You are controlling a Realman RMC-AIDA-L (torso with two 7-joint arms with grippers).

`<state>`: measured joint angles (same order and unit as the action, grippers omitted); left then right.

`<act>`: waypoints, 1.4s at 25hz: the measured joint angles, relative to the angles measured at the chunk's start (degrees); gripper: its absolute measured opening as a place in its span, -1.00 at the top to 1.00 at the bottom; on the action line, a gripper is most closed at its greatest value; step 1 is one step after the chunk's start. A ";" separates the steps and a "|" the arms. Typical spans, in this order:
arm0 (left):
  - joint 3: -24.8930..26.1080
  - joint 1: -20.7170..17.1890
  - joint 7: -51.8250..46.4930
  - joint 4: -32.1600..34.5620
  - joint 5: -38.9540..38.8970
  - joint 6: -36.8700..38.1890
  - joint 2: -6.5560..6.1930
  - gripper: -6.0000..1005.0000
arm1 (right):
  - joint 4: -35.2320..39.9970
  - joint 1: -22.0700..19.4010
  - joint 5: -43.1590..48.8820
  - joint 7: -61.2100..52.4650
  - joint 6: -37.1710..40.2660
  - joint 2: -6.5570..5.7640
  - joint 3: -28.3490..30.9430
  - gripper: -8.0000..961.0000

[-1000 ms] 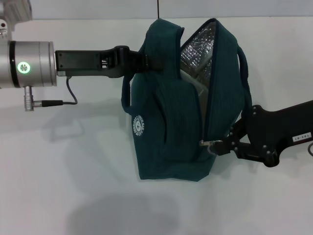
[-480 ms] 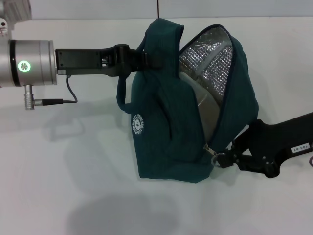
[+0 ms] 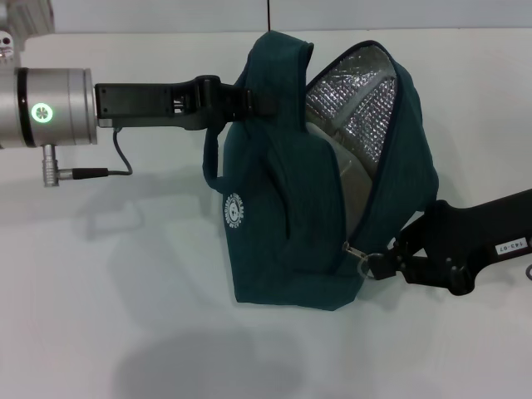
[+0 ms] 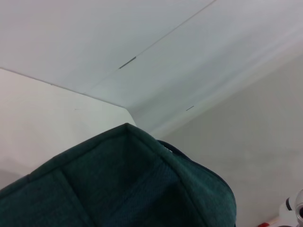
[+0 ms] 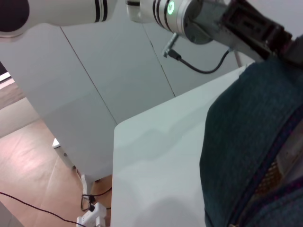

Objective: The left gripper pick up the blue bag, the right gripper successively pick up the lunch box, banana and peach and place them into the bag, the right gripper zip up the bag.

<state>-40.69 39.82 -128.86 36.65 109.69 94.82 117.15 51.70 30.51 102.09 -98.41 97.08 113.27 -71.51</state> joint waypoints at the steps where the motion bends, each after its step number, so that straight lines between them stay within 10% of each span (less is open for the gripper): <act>1: 0.00 0.00 0.02 0.00 0.00 0.00 0.00 0.91 | 0.10 -0.01 -0.02 0.10 0.07 0.00 0.07 0.90; 35: 0.00 -0.17 0.20 0.00 0.00 -0.08 -0.01 0.87 | 0.11 -0.78 -0.76 2.37 2.79 1.98 6.73 0.88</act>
<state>-40.69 39.65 -128.66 36.65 109.68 94.74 117.14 51.81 29.72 101.33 -96.04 99.87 115.25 -64.78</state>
